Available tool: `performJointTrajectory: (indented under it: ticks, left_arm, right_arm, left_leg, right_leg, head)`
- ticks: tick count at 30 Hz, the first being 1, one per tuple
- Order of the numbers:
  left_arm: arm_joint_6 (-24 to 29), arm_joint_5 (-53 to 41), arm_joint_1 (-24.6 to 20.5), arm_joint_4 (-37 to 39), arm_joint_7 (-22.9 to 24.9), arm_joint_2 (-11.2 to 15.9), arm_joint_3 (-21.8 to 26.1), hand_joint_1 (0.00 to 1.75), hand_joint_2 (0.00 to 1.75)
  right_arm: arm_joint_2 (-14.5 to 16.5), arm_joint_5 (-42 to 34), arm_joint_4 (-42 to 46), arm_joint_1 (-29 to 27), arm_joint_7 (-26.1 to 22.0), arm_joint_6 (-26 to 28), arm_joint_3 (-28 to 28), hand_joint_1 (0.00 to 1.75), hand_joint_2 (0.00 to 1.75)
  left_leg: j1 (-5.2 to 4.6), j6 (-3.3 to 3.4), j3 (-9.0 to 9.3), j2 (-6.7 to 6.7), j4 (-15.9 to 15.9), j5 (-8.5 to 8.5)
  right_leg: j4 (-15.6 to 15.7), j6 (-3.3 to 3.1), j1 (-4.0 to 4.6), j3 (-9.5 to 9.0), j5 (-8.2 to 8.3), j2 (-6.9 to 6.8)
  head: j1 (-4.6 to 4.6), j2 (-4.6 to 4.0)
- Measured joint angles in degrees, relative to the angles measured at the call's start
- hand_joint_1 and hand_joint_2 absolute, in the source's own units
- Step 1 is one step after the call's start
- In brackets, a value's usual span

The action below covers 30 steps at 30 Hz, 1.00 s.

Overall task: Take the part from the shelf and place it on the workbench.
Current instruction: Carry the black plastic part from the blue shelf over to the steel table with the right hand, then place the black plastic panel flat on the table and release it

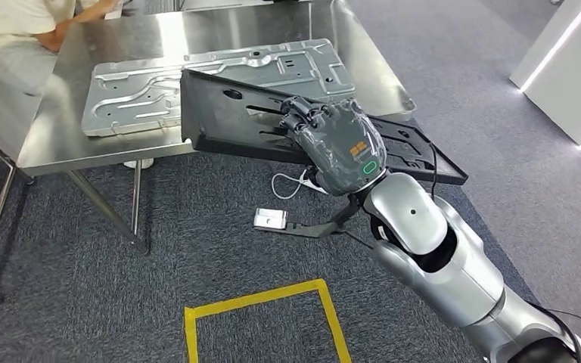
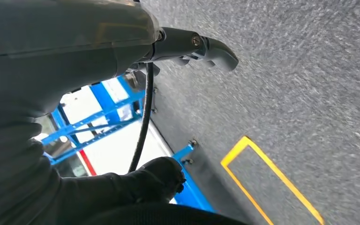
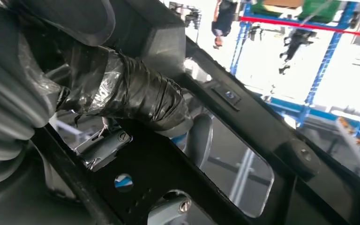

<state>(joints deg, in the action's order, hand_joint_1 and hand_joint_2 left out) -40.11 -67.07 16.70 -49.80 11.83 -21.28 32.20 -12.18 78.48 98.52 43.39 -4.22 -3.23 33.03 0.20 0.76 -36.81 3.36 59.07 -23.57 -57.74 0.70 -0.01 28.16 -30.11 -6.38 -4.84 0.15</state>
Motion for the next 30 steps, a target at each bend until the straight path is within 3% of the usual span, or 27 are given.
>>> performJointTrajectory:
  ticks: [2,4,6,8,9,10,12,13,15,16,17,19,21,23,24,25,27,28,30]
  left_arm:
    - [-0.09,-0.45,-0.09,0.19,-0.29,-0.01,0.38,0.00,1.75]
    - [-0.16,-0.89,-0.18,0.35,-0.57,-0.02,0.77,0.00,1.75]
    - [-0.17,-1.22,-0.44,0.57,-0.88,-0.02,1.09,0.00,1.75]
    - [-0.18,-1.47,-0.68,0.84,-1.14,-0.02,1.39,0.00,1.75]
    - [-0.19,-1.57,-0.70,0.96,-1.21,-0.02,1.50,0.00,1.75]
    - [-0.19,-1.66,-0.70,1.06,-1.28,-0.03,1.62,0.00,1.75]
    - [-0.19,-1.77,-0.68,1.28,-1.33,-0.03,1.86,0.00,1.75]
    - [-0.19,-1.78,-0.73,1.39,-1.35,-0.02,1.99,0.00,1.75]
    - [-0.17,-1.79,-0.86,1.61,-1.40,-0.02,2.19,0.00,1.75]
    - [-0.17,-1.79,-0.91,1.68,-1.44,-0.02,2.28,0.00,1.75]
    - [-0.17,-1.82,-0.92,1.74,-1.47,-0.01,2.36,0.00,1.75]
    - [-0.17,-1.88,-0.93,1.85,-1.52,0.03,2.48,0.00,1.75]
    - [-0.14,-1.89,-1.05,1.91,-1.54,0.08,2.50,0.00,1.75]
    - [-0.10,-1.84,-1.12,1.93,-1.55,0.14,2.51,0.00,1.75]
    - [-0.09,-1.78,-1.10,1.94,-1.54,0.16,2.53,0.00,1.75]
    - [-0.08,-1.70,-1.03,1.94,-1.53,0.17,2.58,0.00,1.75]
    - [-0.06,-1.58,-0.87,1.96,-1.51,0.18,2.80,0.00,1.75]
    - [-0.08,-1.55,-0.83,2.00,-1.52,0.20,2.95,0.00,1.75]
    - [-0.14,-1.50,-0.91,2.10,-1.55,0.24,3.22,0.00,1.75]
  right_arm:
    - [0.09,-0.04,-0.22,0.14,0.01,-0.06,0.30,1.75,1.75]
    - [0.15,-0.04,-0.44,0.29,0.01,-0.14,0.55,1.75,1.75]
    - [0.14,-0.04,-0.69,0.42,0.03,-0.26,0.75,1.75,1.75]
    - [0.13,-0.04,-1.04,0.37,0.08,-0.36,1.06,1.75,1.75]
    - [0.12,-0.04,-1.21,0.33,0.14,-0.40,1.22,1.75,1.75]
    - [0.11,-0.04,-1.36,0.32,0.20,-0.42,1.35,1.75,1.75]
    - [0.05,-0.04,-1.58,0.42,0.33,-0.46,1.46,1.75,1.75]
    - [-0.02,-0.04,-1.68,0.51,0.44,-0.52,1.50,1.75,1.75]
    - [-0.12,-0.04,-1.87,0.64,0.74,-0.80,1.55,1.75,1.75]
    - [-0.12,-0.05,-1.94,0.70,0.91,-0.93,1.57,1.75,1.75]
    - [-0.10,-0.06,-1.99,0.73,1.04,-1.05,1.57,1.75,1.75]
    - [-0.07,-0.06,-2.09,0.92,1.23,-1.13,1.57,1.75,1.75]
    - [-0.06,-0.04,-2.16,1.17,1.31,-1.26,1.57,1.75,1.75]
    - [-0.06,0.03,-2.27,1.27,1.51,-2.06,1.59,1.75,1.75]
    - [-0.07,0.20,-2.40,1.29,1.78,-2.63,1.60,1.75,1.75]
    - [-0.10,0.47,-2.61,1.39,2.07,-3.15,1.61,1.75,1.75]
    - [-0.20,1.03,-3.17,1.88,2.45,-3.72,1.62,1.75,1.75]
    - [-0.26,1.20,-3.51,2.21,2.45,-3.85,1.64,1.75,1.75]
    - [-0.41,1.35,-4.17,2.94,2.39,-4.20,1.82,1.75,1.75]
  left_leg:
    - [0.28,0.67,0.53,-1.58,-0.31,-0.34]
    - [0.49,1.29,1.51,-2.89,-0.58,-0.67]
    - [0.53,1.64,2.00,-4.18,-0.67,-1.02]
    - [0.52,1.71,2.41,-5.82,-0.61,-1.51]
    - [0.51,1.66,2.77,-6.69,-0.57,-1.81]
    - [0.51,1.56,3.29,-7.59,-0.53,-2.17]
    - [0.52,1.26,4.41,-9.11,-0.48,-2.94]
    - [0.53,1.04,4.73,-9.82,-0.43,-3.27]
    - [0.68,0.40,4.78,-11.00,-0.19,-3.67]
    - [0.72,0.04,4.77,-11.41,-0.02,-3.66]
    - [0.77,-0.24,4.64,-11.27,0.40,-3.68]
    - [0.52,-0.60,3.48,-8.38,3.22,-4.00]
    - [0.39,-0.93,-0.17,-4.91,9.38,-6.03]
    - [0.52,-1.35,-4.46,-3.93,15.07,-8.39]
    - [0.56,-1.55,-5.66,-3.82,15.80,-8.45]
    - [0.60,-1.62,-5.90,-3.73,14.61,-7.35]
    - [0.65,-1.42,-3.99,-3.36,7.45,-2.27]
    - [0.54,-1.17,-2.92,-3.10,4.03,-0.56]
    - [0.24,-0.45,-1.65,-2.77,0.64,0.85]
  right_leg:
    - [-0.91,0.55,-0.18,-0.44,-0.03,0.17]
    - [-4.34,0.90,-0.70,0.94,-0.92,2.95]
    - [-10.67,1.17,-1.02,4.93,-3.65,5.54]
    - [-15.99,1.40,-1.09,9.29,-6.00,6.07]
    - [-16.31,1.42,-1.10,10.42,-5.71,6.16]
    - [-14.70,1.34,-1.13,10.64,-4.12,6.33]
    - [-7.68,0.95,-1.21,9.20,1.61,7.90]
    - [-4.51,0.70,-1.20,8.45,3.46,9.01]
    - [-1.66,0.19,-0.92,7.55,4.81,10.25]
    - [-1.44,-0.13,-0.70,7.10,4.42,9.78]
    - [-1.25,-0.48,-0.67,6.50,4.54,9.11]
    - [-0.66,-1.40,-0.71,5.12,4.14,7.66]
    - [-0.37,-2.08,-0.62,3.90,3.40,6.45]
    - [-0.38,-2.21,-0.49,2.93,2.45,5.45]
    - [-0.40,-2.16,-0.48,2.38,1.94,5.01]
    - [-0.41,-2.08,-0.50,1.73,1.39,4.65]
    - [-0.41,-1.80,-0.52,0.37,0.15,4.11]
    - [-0.46,-1.56,-0.47,-0.27,-0.45,3.97]
    - [-0.51,-0.85,-0.29,-1.05,-1.40,3.82]
  head:
    - [0.02,0.01]
    - [0.06,0.00]
    - [0.07,0.00]
    - [0.07,0.01]
    - [0.08,0.00]
    - [0.08,0.00]
    - [0.10,0.00]
    - [0.10,0.00]
    - [0.13,0.00]
    - [0.13,-0.01]
    - [0.17,-0.01]
    - [0.05,-0.01]
    - [-0.13,-0.01]
    - [-0.16,0.00]
    - [-0.16,0.00]
    - [-0.16,0.00]
    - [-0.15,-0.01]
    - [-0.14,-0.01]
    - [-0.12,-0.01]
